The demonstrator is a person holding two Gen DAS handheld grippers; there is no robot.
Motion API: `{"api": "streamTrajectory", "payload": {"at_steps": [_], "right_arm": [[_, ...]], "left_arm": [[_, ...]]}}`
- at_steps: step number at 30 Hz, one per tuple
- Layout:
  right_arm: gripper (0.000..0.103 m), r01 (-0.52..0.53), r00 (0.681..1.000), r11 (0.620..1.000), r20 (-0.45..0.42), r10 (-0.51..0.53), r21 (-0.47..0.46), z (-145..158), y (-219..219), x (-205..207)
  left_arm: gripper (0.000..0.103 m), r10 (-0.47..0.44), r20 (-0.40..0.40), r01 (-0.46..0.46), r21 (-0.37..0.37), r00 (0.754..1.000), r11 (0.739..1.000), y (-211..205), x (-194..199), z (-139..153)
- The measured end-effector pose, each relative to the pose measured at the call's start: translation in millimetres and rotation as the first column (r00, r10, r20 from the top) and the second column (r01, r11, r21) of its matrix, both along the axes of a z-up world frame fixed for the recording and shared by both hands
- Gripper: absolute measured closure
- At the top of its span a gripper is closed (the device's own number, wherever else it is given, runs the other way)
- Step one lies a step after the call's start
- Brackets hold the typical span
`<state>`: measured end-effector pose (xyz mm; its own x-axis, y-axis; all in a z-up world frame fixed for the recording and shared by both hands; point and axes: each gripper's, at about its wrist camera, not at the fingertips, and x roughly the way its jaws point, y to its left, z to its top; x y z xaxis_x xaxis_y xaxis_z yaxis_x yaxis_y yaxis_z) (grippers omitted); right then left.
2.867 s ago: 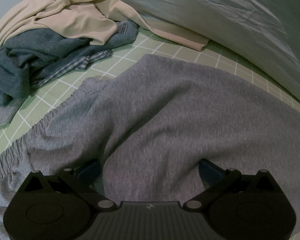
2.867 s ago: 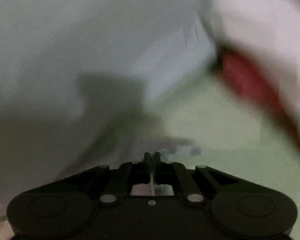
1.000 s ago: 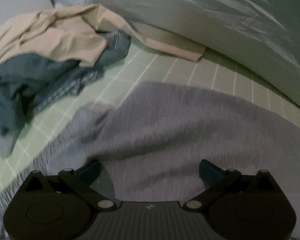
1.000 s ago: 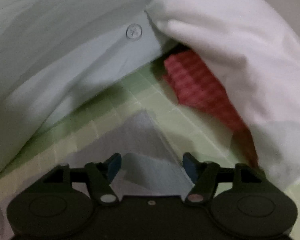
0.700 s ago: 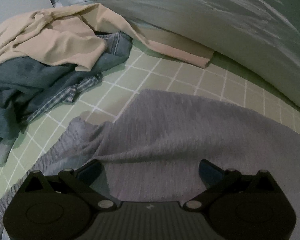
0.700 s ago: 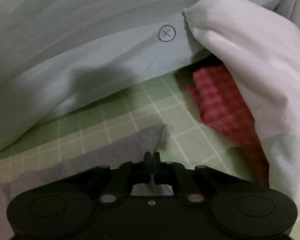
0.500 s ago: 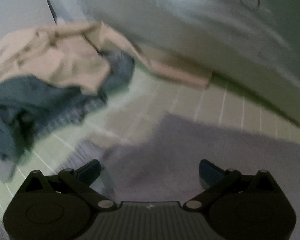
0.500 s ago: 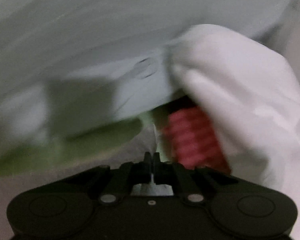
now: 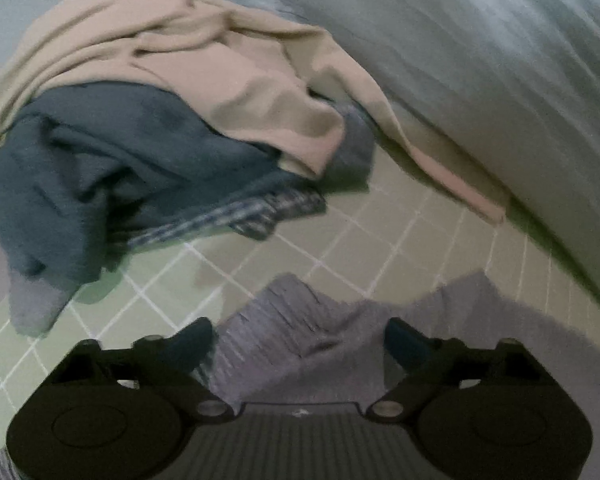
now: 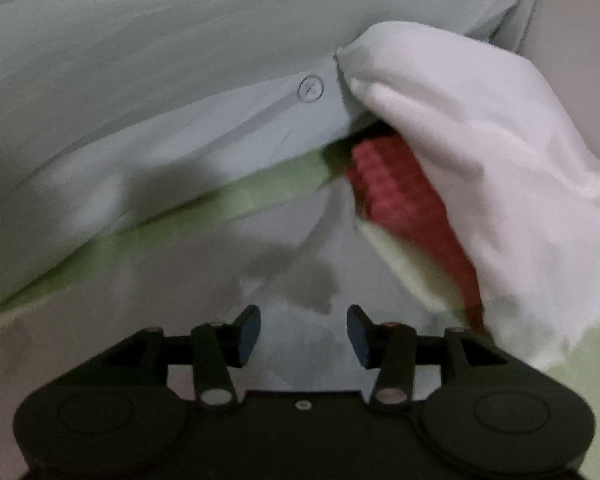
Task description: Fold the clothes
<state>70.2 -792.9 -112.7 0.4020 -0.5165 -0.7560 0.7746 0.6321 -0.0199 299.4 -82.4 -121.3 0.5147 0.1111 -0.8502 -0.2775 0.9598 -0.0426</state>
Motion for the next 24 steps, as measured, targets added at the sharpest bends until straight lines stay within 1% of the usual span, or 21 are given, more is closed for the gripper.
{"api": "streamTrajectory", "payload": {"at_steps": [1,3,4,5,6,7,8,10,12,13,14,15,16,17,18,19,20,22,24], "right_arm": [[0.054,0.003,1.0,1.0,0.0,-0.003,0.006,1,5,-4],[0.054,0.008,1.0,1.0,0.0,-0.008,0.018,4,16,-13],[0.054,0.015,1.0,0.999,0.005,-0.015,0.028,8,21,-18],[0.054,0.023,1.0,0.999,0.012,-0.023,0.04,12,24,-23],[0.054,0.027,1.0,0.998,0.015,-0.028,0.051,14,27,-26],[0.054,0.03,0.999,0.998,0.012,-0.031,0.052,16,32,-28],[0.054,0.033,0.999,0.998,0.009,-0.033,0.053,18,36,-30],[0.054,0.023,1.0,0.999,-0.002,-0.023,0.042,23,46,-35],[0.054,0.011,1.0,1.0,-0.01,-0.011,0.029,29,55,-42],[0.054,0.004,1.0,1.0,-0.013,-0.004,0.023,32,59,-47],[0.053,-0.003,1.0,1.0,-0.014,0.004,0.018,36,64,-54],[0.049,-0.008,1.0,1.0,-0.015,0.008,0.017,38,67,-59],[0.043,-0.013,1.0,1.0,-0.017,0.013,0.018,39,69,-64],[0.04,-0.017,1.0,1.0,-0.018,0.018,0.02,40,72,-72],[0.037,-0.021,1.0,1.0,-0.021,0.022,0.022,40,76,-80],[0.035,-0.021,0.999,1.0,-0.028,0.021,0.021,40,79,-88],[0.033,-0.02,0.999,1.0,-0.039,0.02,0.018,38,83,-97],[0.028,-0.025,0.998,1.0,-0.054,0.026,0.015,33,89,-115],[0.028,-0.027,0.997,0.999,-0.066,0.028,0.018,27,93,-132]], "left_arm": [[0.024,-0.014,-0.007,0.014,0.025,1.0,1.0,-4,0,-3],[0.032,-0.044,0.005,0.043,0.073,0.999,0.996,-8,0,-4],[0.043,-0.057,0.016,0.055,0.084,0.998,0.995,-9,0,-4],[0.052,-0.062,0.026,0.059,0.089,0.998,0.994,-8,2,-3],[0.058,-0.063,0.033,0.059,0.097,0.998,0.994,-5,6,-1],[0.07,-0.063,0.039,0.059,0.105,0.997,0.993,-3,9,0],[0.073,-0.059,0.048,0.053,0.113,0.997,0.992,2,13,2],[0.073,-0.027,0.073,0.018,0.126,0.997,0.992,15,25,9],[0.072,0.043,0.109,-0.056,0.118,0.993,0.991,31,34,21],[0.068,0.077,0.122,-0.09,0.105,0.99,0.99,37,36,27],[0.061,0.103,0.127,-0.115,0.088,0.987,0.989,42,37,32],[0.058,0.12,0.131,-0.129,0.062,0.984,0.99,46,36,38],[0.053,0.111,0.138,-0.116,0.031,0.984,0.993,46,30,43],[0.041,0.086,0.147,-0.087,0.004,0.985,0.996,44,23,47],[0.033,0.062,0.159,-0.061,-0.011,0.985,0.998,40,14,52],[0.02,0.039,0.173,-0.037,-0.014,0.984,0.999,35,1,57],[0.015,0.022,0.187,-0.02,-0.014,0.982,1.0,30,-13,62],[0.014,0.002,0.195,0.002,-0.017,0.981,1.0,19,-44,70],[0.014,-0.023,0.186,0.03,-0.039,0.982,0.999,7,-72,71]]}}
